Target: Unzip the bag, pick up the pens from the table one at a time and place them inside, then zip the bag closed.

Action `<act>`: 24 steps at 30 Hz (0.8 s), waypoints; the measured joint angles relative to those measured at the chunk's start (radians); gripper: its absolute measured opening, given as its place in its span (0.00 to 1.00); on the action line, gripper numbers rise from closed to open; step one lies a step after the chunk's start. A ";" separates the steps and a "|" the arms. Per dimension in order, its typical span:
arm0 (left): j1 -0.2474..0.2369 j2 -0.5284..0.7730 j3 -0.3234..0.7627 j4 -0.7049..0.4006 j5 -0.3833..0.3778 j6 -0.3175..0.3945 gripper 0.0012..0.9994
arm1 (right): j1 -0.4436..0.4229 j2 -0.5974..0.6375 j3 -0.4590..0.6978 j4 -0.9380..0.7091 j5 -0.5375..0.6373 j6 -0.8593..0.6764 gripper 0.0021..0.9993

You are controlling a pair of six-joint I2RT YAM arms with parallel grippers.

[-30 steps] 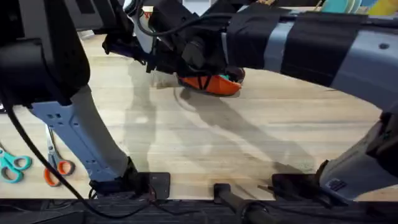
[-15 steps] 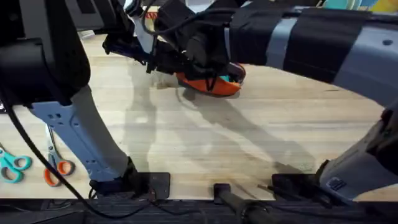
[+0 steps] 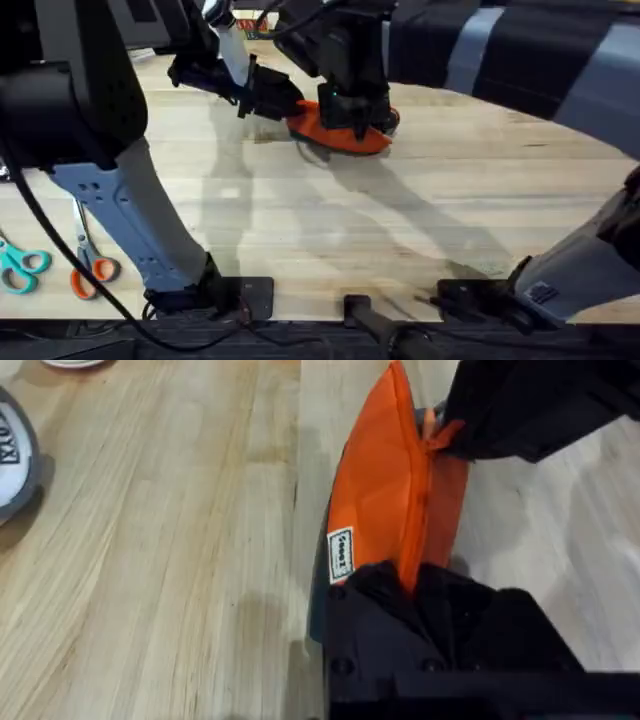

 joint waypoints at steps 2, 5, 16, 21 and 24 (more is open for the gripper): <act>-0.007 0.000 0.000 0.000 0.002 0.000 0.04 | -0.006 0.000 0.002 -0.021 -0.003 0.000 0.03; -0.013 0.000 -0.001 -0.001 0.004 0.000 0.04 | -0.015 0.000 0.006 -0.047 -0.010 0.000 0.03; -0.012 0.000 -0.002 -0.002 0.010 0.000 0.04 | -0.032 -0.041 0.009 -0.102 -0.014 -0.017 0.03; -0.010 0.000 -0.002 -0.002 0.015 0.000 0.04 | -0.040 -0.092 0.008 -0.127 -0.015 -0.031 0.03; -0.010 0.000 -0.002 -0.002 0.015 0.000 0.04 | -0.041 -0.092 0.008 -0.129 -0.015 -0.036 0.03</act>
